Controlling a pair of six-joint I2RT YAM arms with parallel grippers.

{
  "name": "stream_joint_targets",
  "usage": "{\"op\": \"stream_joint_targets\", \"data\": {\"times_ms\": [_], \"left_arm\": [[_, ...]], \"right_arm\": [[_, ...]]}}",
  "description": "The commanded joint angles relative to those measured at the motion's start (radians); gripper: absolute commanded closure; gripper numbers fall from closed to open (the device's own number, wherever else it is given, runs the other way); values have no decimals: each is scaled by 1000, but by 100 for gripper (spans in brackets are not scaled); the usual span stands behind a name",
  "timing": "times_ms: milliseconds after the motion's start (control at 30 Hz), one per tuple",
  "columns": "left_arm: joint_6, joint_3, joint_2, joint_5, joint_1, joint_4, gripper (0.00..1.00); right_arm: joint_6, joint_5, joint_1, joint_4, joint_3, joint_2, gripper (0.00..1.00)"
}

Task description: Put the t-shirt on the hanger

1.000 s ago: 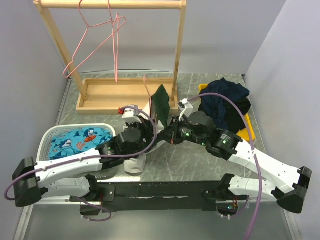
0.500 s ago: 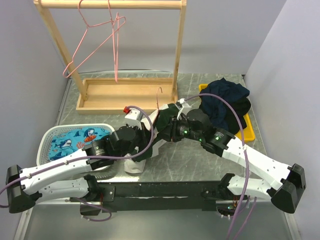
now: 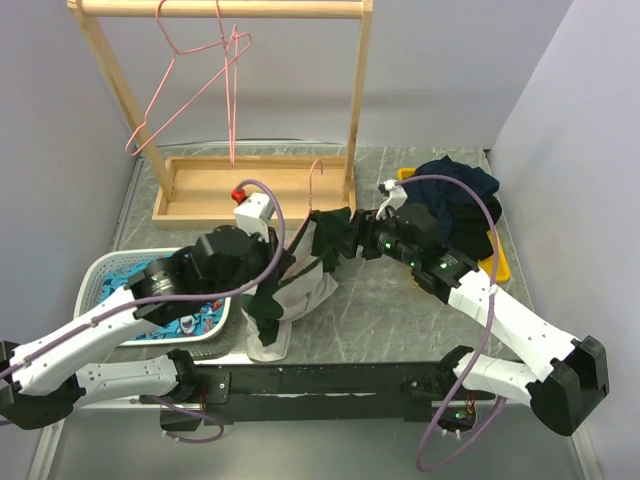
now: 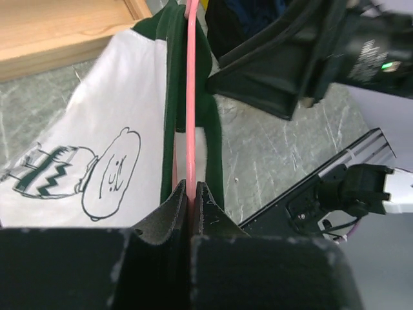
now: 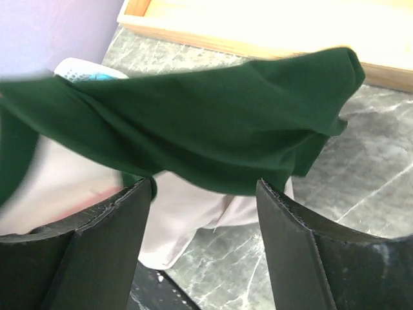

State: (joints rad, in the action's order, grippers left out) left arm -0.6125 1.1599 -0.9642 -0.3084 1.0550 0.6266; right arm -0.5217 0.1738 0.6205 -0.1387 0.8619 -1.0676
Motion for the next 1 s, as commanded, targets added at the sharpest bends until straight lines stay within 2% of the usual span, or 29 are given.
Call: {"op": "stream_joint_targets", "data": {"times_ms": [0, 200, 300, 367, 400, 467, 500, 600, 667, 800, 900, 967], "left_arm": [[51, 150, -1, 31, -6, 79, 99], [77, 240, -10, 26, -10, 140, 99], [85, 270, -11, 34, -12, 160, 99], [86, 287, -10, 35, -12, 170, 99], [89, 291, -8, 35, -12, 173, 99], [97, 305, -7, 29, -12, 185, 99], [102, 310, -5, 31, -12, 194, 99], [109, 301, 4, 40, -12, 202, 99], [109, 281, 15, 54, -12, 205, 99], [106, 241, 45, 98, -12, 171, 99], [109, 244, 56, 130, -12, 157, 99], [120, 245, 67, 150, -12, 140, 99]], "right_arm": [[92, 96, -2, 122, -23, -28, 26], [104, 132, 4, 235, -83, -55, 23], [91, 107, 5, 258, -90, -80, 27], [80, 98, 5, 263, -75, -98, 38], [81, 73, 5, 257, -54, -103, 54], [97, 20, 7, 185, -20, -91, 70], [107, -3, 7, 157, 14, -81, 84], [153, -204, -5, -26, 144, -42, 100], [181, -299, -51, -154, 222, -32, 100], [213, -293, -151, -263, 426, -78, 100], [233, -246, -173, -303, 518, -156, 100], [233, -119, -173, -297, 540, -196, 100]]}}
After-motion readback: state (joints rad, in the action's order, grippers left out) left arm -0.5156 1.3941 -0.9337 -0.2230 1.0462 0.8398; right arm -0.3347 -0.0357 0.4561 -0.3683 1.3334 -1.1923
